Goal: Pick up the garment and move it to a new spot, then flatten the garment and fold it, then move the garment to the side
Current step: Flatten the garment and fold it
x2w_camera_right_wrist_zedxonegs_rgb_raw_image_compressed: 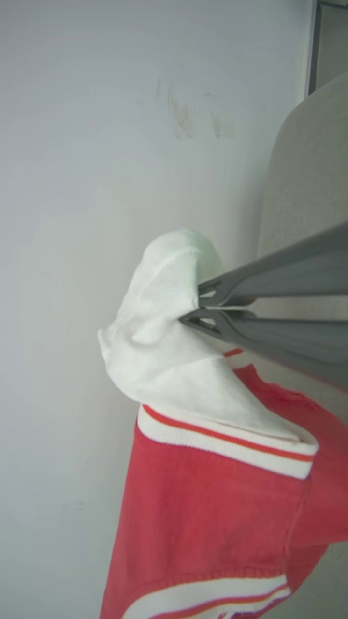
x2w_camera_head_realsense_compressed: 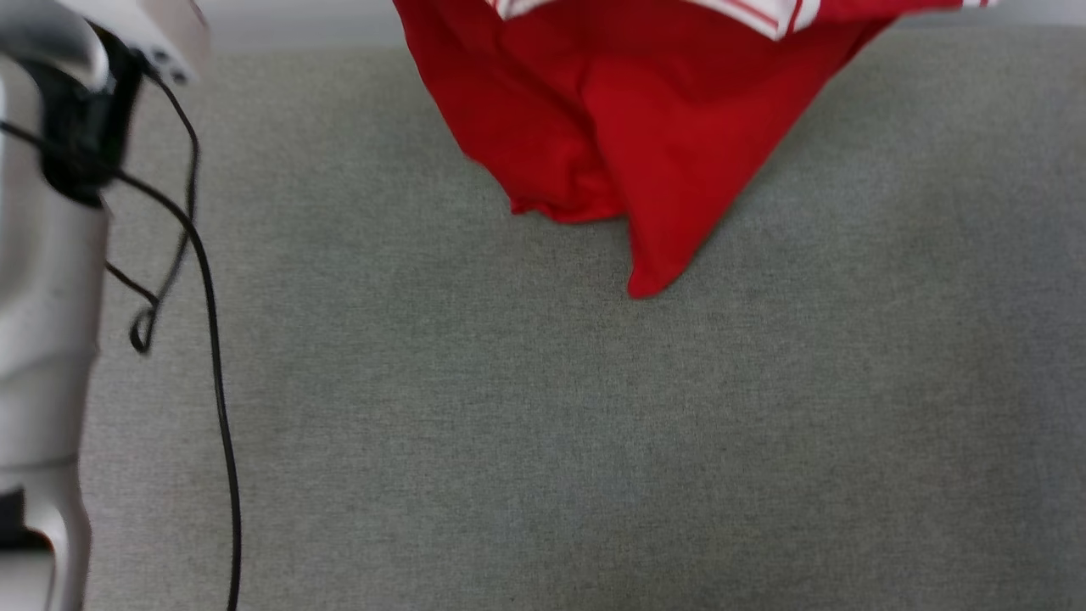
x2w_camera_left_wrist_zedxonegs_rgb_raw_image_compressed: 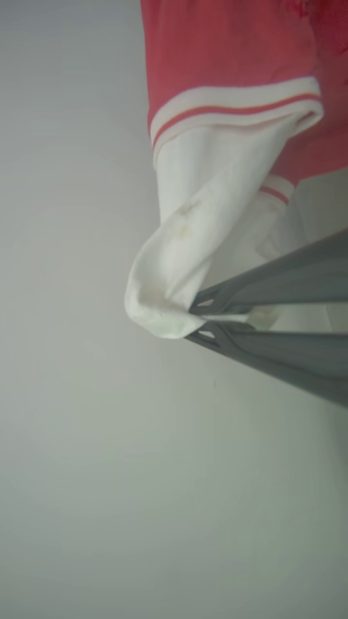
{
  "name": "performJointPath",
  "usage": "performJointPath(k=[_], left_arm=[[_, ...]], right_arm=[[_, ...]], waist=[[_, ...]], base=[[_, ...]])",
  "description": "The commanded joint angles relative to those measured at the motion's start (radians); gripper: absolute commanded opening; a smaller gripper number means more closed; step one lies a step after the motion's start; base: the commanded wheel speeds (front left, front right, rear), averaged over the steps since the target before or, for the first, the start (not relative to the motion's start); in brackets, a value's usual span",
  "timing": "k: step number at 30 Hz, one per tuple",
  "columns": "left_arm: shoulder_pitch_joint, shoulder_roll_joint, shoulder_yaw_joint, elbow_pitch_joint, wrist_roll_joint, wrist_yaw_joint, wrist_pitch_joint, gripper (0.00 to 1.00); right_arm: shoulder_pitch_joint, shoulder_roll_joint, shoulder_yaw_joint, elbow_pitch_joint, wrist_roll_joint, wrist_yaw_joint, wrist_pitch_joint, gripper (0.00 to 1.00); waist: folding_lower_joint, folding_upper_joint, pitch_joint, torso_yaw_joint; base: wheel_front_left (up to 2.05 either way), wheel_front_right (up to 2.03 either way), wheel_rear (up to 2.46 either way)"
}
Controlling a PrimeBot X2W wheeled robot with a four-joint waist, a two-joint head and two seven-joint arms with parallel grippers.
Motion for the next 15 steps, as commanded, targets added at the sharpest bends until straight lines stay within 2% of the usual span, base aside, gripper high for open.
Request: performJointPath(k=[1, 15], left_arm=[[-0.041, 0.006, 0.003, 0.016, 0.008, 0.000, -0.008, 0.00], [-0.476, 0.038, 0.030, 0.237, 0.052, 0.001, -0.127, 0.00]], right_arm=[[-0.044, -0.003, 0.007, 0.019, -0.009, -0.002, -0.011, 0.00], [-0.550, -0.004, 0.080, 0.275, -0.076, -0.002, -0.145, 0.00]], waist=[[-0.0001, 0.0000, 0.040, -0.012], [-0.0001, 0.0000, 0.226, -0.030]], base=[[0.00, 0.00, 0.00], [0.00, 0.00, 0.00]])
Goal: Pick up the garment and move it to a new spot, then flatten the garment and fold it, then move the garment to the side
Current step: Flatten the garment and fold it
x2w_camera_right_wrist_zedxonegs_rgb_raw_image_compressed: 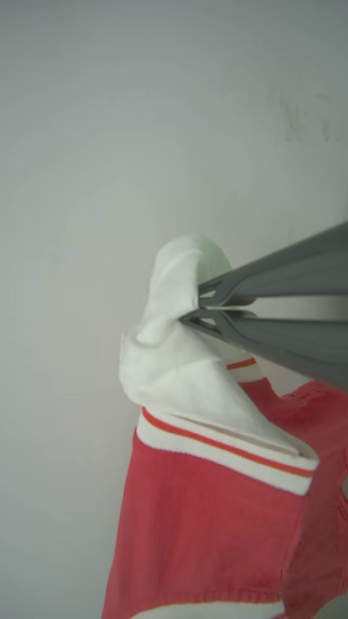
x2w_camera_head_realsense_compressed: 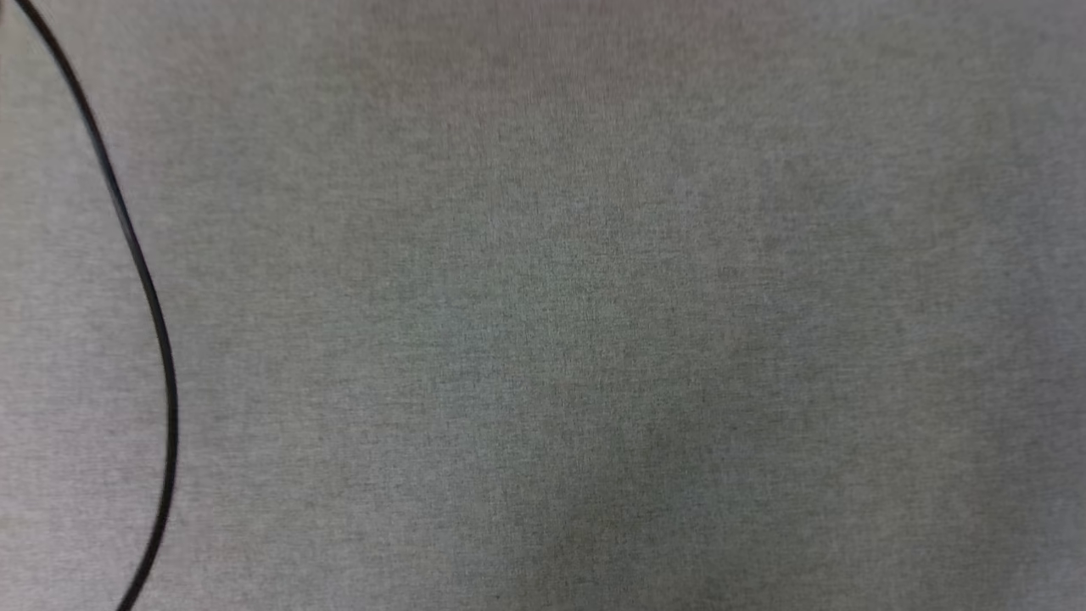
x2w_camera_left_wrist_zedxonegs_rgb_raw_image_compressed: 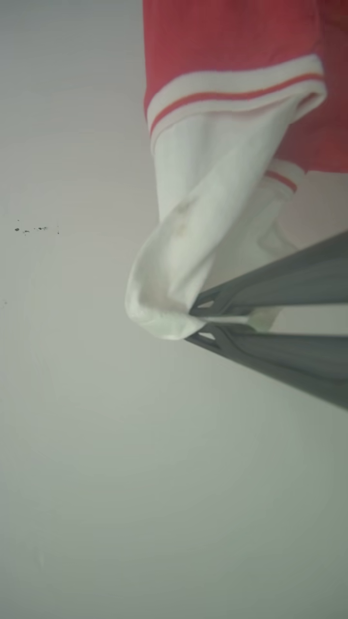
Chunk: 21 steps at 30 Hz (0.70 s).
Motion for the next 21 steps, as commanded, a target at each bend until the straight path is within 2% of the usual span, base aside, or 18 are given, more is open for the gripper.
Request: performJointPath(k=[1, 6, 10, 16, 21], left_arm=[[-0.034, 0.010, 0.009, 0.013, 0.002, 0.003, -0.010, 0.00], [-0.091, 0.001, 0.015, 0.080, -0.017, -0.005, -0.028, 0.00], [-0.072, -0.015, 0.016, 0.142, -0.046, -0.026, -0.038, 0.00], [0.020, -0.047, 0.037, 0.244, -0.138, -0.061, -0.039, 0.00], [0.151, -0.068, 0.048, 0.302, -0.219, -0.075, -0.067, 0.00]], right_arm=[[-0.036, -0.003, -0.001, 0.015, -0.006, -0.002, -0.009, 0.00], [-0.118, 0.013, 0.023, 0.071, -0.005, -0.002, -0.041, 0.00], [-0.127, 0.034, 0.061, 0.114, 0.011, -0.002, -0.074, 0.00], [-0.043, 0.066, 0.109, 0.179, 0.063, -0.002, -0.143, 0.00], [0.093, 0.078, 0.145, 0.221, 0.136, -0.002, -0.203, 0.00]], waist=[[-0.0002, 0.0000, 0.041, -0.002], [-0.0002, 0.0000, 0.102, 0.005], [-0.0002, 0.0000, 0.130, 0.011], [-0.0002, 0.0000, 0.129, 0.013], [-0.0002, 0.0000, 0.098, 0.013]], base=[[0.00, 0.00, 0.00], [0.00, 0.00, 0.00], [0.00, 0.00, 0.00], [0.00, 0.00, 0.00], [0.00, 0.00, 0.00]])
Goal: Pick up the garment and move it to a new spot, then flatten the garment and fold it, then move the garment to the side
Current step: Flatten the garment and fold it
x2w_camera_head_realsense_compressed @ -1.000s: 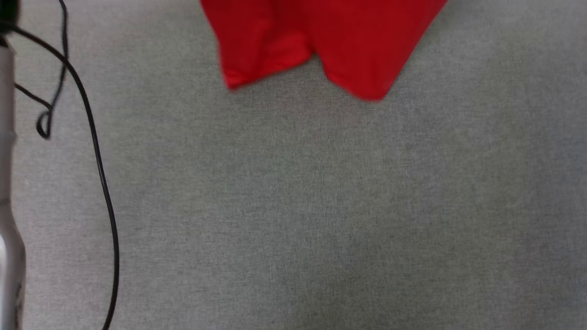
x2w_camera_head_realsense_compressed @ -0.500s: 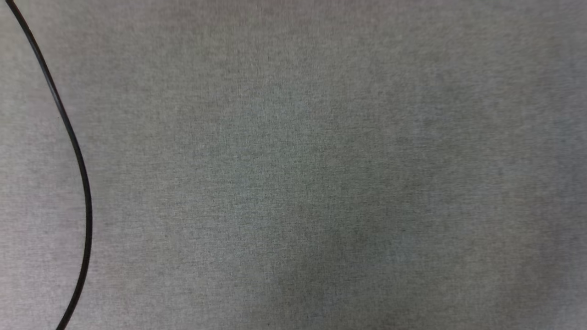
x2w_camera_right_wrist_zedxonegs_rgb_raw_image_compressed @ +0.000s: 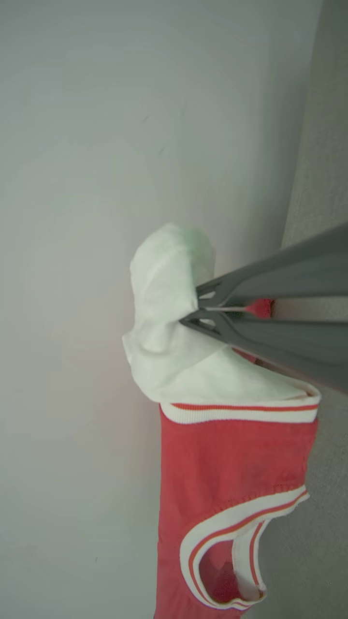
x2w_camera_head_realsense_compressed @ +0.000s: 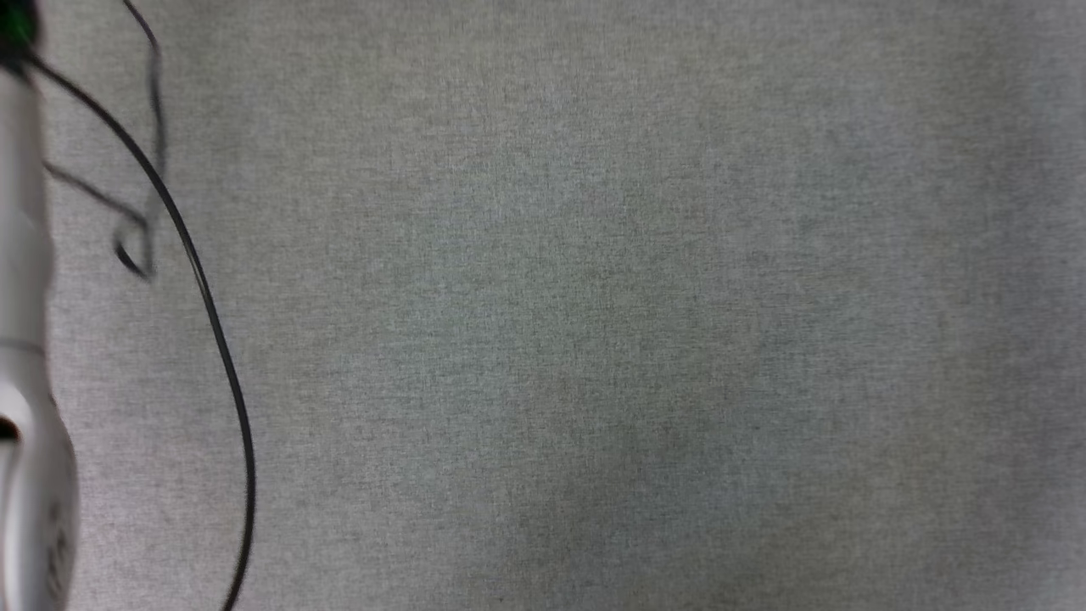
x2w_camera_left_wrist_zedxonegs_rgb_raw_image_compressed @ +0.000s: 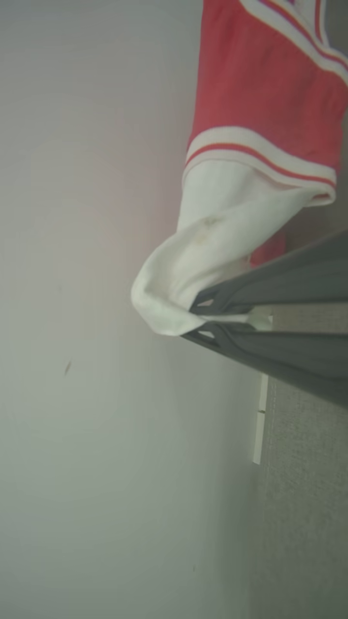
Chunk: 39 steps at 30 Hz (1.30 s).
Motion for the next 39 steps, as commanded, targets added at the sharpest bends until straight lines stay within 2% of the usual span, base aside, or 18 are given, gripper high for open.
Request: performJointPath(k=[1, 8, 13, 19, 23, 26, 30, 31, 39], left_arm=[[0.051, 0.006, 0.004, 0.011, -0.022, -0.002, -0.009, 0.00], [0.362, 0.020, -0.034, -0.064, -0.169, -0.003, -0.059, 0.00], [0.578, 0.038, -0.067, -0.150, -0.223, -0.003, -0.101, 0.00], [0.773, 0.045, -0.076, -0.245, -0.236, -0.003, -0.127, 0.00], [0.907, 0.046, -0.080, -0.314, -0.243, 0.008, -0.123, 0.00], [1.003, 0.052, -0.095, -0.379, -0.234, 0.035, -0.111, 0.00], [1.131, 0.058, -0.104, -0.481, -0.227, 0.090, -0.098, 0.00], [1.131, 0.058, -0.104, -0.481, -0.227, 0.090, -0.098, 0.00], [1.383, 0.087, -0.105, -0.674, -0.223, 0.208, -0.067, 0.00]], right_arm=[[0.057, 0.010, -0.003, 0.008, 0.031, -0.002, -0.023, 0.00], [0.367, 0.020, 0.013, 0.003, 0.139, -0.002, -0.124, 0.00], [0.581, -0.010, 0.011, -0.049, 0.192, -0.002, -0.164, 0.00], [0.806, -0.037, -0.029, -0.152, 0.222, -0.002, -0.163, 0.00], [0.944, -0.027, -0.068, -0.223, 0.213, -0.002, -0.139, 0.00], [1.048, -0.013, -0.103, -0.285, 0.194, -0.002, -0.119, 0.00], [1.186, 0.023, -0.163, -0.374, 0.155, -0.002, -0.081, 0.00], [1.186, 0.023, -0.163, -0.374, 0.155, -0.002, -0.081, 0.00], [1.447, 0.125, -0.273, -0.551, 0.064, -0.002, 0.024, 0.00]], waist=[[-0.0001, 0.0000, -0.020, -0.004], [-0.0001, 0.0000, -0.119, -0.009], [-0.0001, 0.0000, -0.194, -0.006], [-0.0001, 0.0000, -0.288, 0.011], [-0.0001, 0.0000, -0.361, 0.012], [-0.0001, 0.0000, -0.407, 0.019], [-0.0001, 0.0000, -0.460, 0.023], [-0.0001, 0.0000, -0.460, 0.023], [-0.0001, 0.0000, -0.544, 0.014]], base=[[0.00, 0.00, 0.00], [0.00, 0.00, 0.00], [0.00, 0.00, 0.00], [0.00, 0.00, 0.00], [0.00, 0.00, 0.00], [0.00, 0.00, 0.00], [0.00, 0.00, 0.00], [0.00, 0.00, 0.00], [0.00, 0.00, 0.00]])
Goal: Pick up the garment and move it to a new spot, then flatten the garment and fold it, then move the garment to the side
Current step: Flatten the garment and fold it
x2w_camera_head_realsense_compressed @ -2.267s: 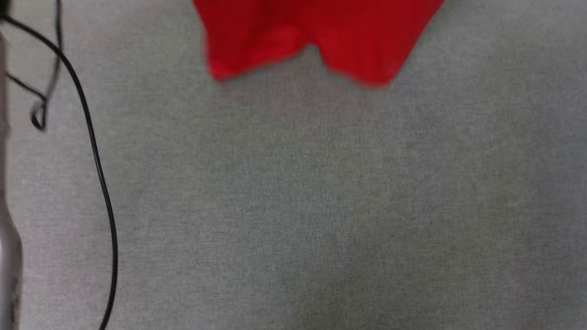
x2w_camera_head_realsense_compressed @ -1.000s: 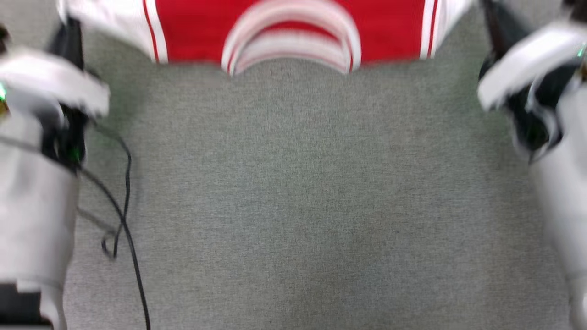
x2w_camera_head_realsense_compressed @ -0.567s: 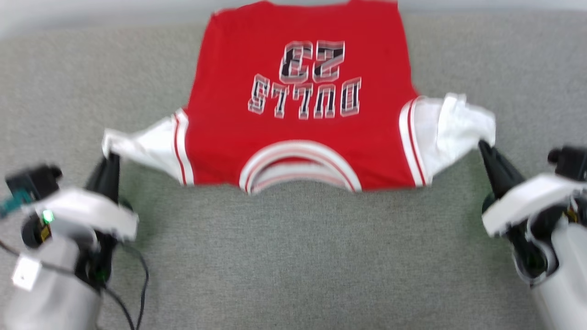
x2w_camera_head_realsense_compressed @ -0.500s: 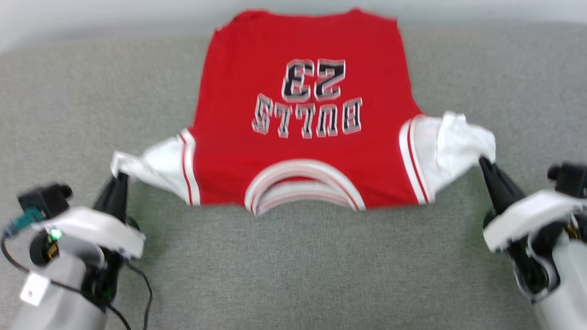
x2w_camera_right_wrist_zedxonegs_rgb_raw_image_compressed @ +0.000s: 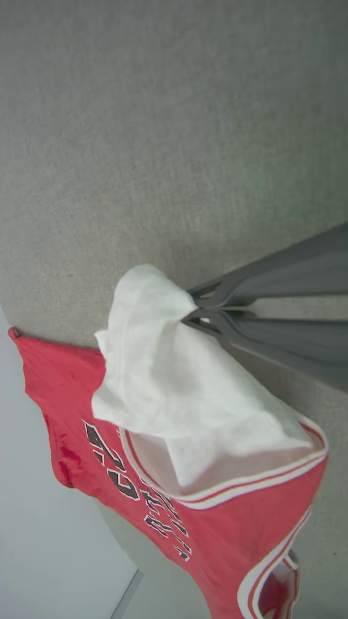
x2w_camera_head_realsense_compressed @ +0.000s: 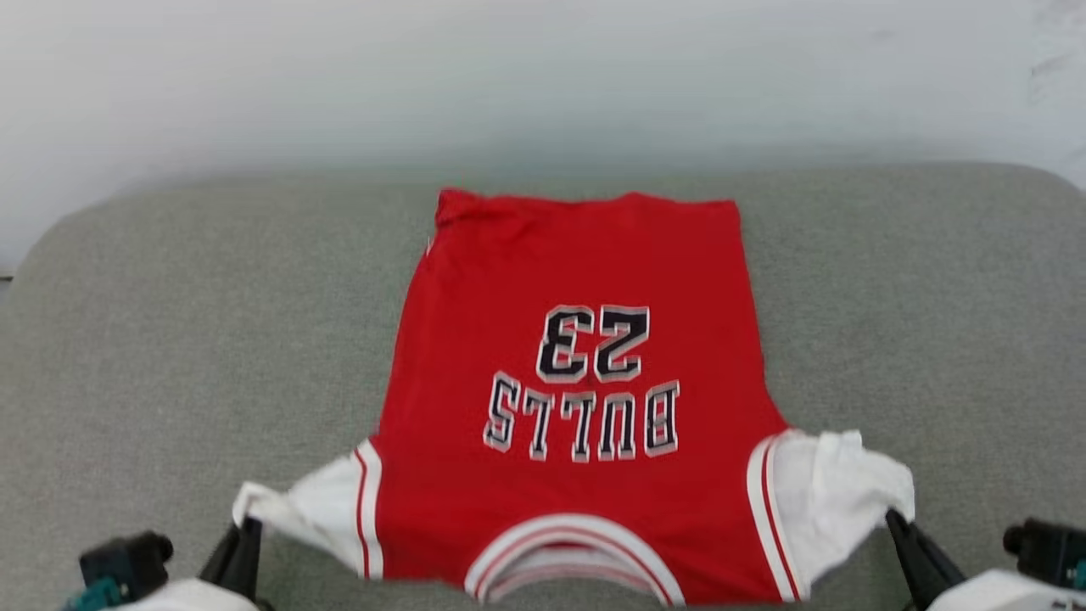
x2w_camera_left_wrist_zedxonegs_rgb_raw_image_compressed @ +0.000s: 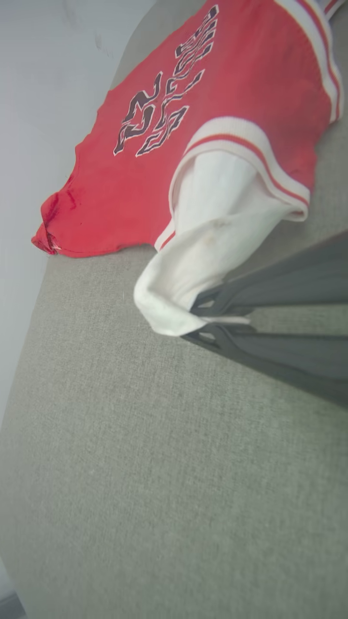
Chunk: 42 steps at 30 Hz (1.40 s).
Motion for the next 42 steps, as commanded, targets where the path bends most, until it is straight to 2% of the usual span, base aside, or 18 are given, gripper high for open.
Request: performJointPath(k=[1, 7, 11, 15, 16, 17, 18, 19, 25, 31, 38, 42], left_arm=[[0.026, 0.006, -0.001, -0.012, 0.005, 0.011, 0.004, 0.00], [0.166, 0.004, -0.026, -0.097, -0.007, 0.060, 0.042, 0.00], [0.204, 0.005, -0.036, -0.105, -0.005, 0.068, 0.050, 0.00], [0.196, -0.005, -0.055, -0.109, 0.005, 0.062, 0.047, 0.00], [0.186, -0.007, -0.061, -0.111, 0.008, 0.059, 0.045, 0.00], [0.176, -0.012, -0.064, -0.111, 0.010, 0.060, 0.045, 0.00], [0.170, -0.017, -0.066, -0.109, 0.007, 0.062, 0.048, 0.00], [0.162, -0.018, -0.070, -0.109, 0.011, 0.061, 0.049, 0.00], [0.092, -0.038, -0.089, -0.114, 0.040, 0.051, 0.024, 0.00], [0.000, -0.063, -0.107, -0.141, 0.075, 0.036, -0.006, 0.00], [-0.124, -0.114, -0.143, -0.168, 0.104, -0.003, -0.029, 0.00], [-0.183, -0.131, -0.166, -0.186, 0.132, -0.018, -0.037, 0.00]], right_arm=[[0.026, 0.004, -0.013, -0.014, -0.016, -0.002, 0.005, 0.00], [0.169, 0.053, -0.059, -0.073, -0.054, -0.002, 0.064, 0.00], [0.218, 0.066, -0.062, -0.057, -0.065, -0.002, 0.088, 0.00], [0.202, 0.059, -0.035, -0.019, -0.066, -0.002, 0.085, 0.00], [0.187, 0.057, -0.030, -0.014, -0.058, -0.002, 0.075, 0.21], [0.173, 0.052, -0.027, -0.009, -0.052, -0.002, 0.064, 0.47], [0.159, 0.045, -0.024, -0.002, -0.048, -0.002, 0.058, 0.85], [0.143, 0.039, -0.018, -0.001, -0.040, -0.001, 0.050, 1.00], [-0.010, -0.023, -0.045, 0.045, 0.007, -0.001, -0.008, 1.00], [-0.273, -0.112, -0.071, 0.177, 0.042, -0.001, 0.017, 1.00], [-0.596, -0.224, -0.051, 0.373, 0.052, -0.001, 0.221, 1.00], [-0.736, -0.278, -0.056, 0.434, 0.035, -0.001, 0.330, 1.00]], waist=[[0.0003, -0.0001, -0.023, -0.003], [0.0003, -0.0001, -0.057, 0.001], [0.0003, -0.0001, -0.060, 0.005], [0.0003, -0.0001, -0.052, 0.009], [0.0003, -0.0001, -0.048, 0.012], [0.0003, -0.0001, -0.043, 0.015], [0.0003, -0.0001, -0.039, 0.019], [0.0003, -0.0001, -0.031, 0.022], [0.0003, -0.0001, 0.023, 0.065], [0.0003, -0.0001, 0.126, 0.126], [0.0003, -0.0001, 0.246, 0.226], [0.0003, -0.0001, 0.298, 0.281]], base=[[0.00, 0.00, 0.00], [0.00, 0.00, 0.00], [0.00, 0.00, 0.00], [0.00, 0.00, 0.00], [0.00, 0.00, 0.00], [0.00, 0.00, 0.00], [0.00, 0.00, 0.00], [0.00, 0.00, 0.00], [0.00, 0.00, 0.00], [0.00, 0.00, 0.00], [0.00, 0.00, 0.00], [0.00, 0.00, 0.00]])
